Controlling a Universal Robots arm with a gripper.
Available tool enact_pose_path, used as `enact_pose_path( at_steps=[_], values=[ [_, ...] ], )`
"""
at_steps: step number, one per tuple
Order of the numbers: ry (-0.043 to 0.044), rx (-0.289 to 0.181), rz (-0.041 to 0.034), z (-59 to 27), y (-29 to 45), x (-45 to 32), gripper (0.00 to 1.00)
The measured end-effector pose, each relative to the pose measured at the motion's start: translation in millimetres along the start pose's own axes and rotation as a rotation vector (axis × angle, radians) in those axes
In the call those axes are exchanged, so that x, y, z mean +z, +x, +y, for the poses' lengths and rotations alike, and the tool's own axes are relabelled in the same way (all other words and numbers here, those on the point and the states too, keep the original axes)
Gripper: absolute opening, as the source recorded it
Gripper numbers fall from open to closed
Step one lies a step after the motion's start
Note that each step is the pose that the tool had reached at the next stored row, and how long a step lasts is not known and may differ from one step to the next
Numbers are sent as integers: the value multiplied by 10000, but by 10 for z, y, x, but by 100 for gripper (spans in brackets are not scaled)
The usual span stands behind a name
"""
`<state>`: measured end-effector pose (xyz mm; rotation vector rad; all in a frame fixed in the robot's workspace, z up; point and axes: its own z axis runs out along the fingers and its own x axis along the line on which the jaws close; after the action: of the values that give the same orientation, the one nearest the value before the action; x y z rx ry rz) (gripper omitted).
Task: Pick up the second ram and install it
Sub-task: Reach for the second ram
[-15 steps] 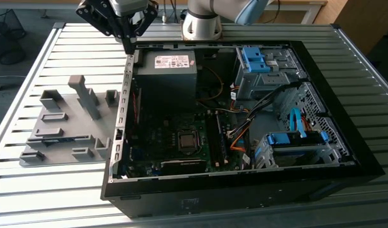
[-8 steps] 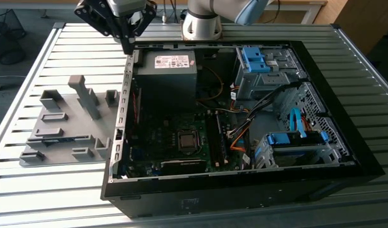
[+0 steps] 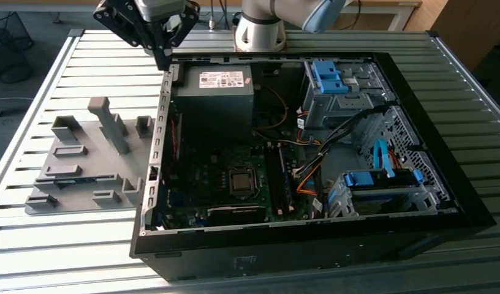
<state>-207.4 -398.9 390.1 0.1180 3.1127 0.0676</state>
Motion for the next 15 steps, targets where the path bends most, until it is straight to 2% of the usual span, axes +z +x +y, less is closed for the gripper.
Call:
enact_pose_path(
  at_steps=[8,15],
  values=[
    [0,0,-1,-1,8,0,10],
    [0,0,-1,-4,55,0,10]
  ],
)
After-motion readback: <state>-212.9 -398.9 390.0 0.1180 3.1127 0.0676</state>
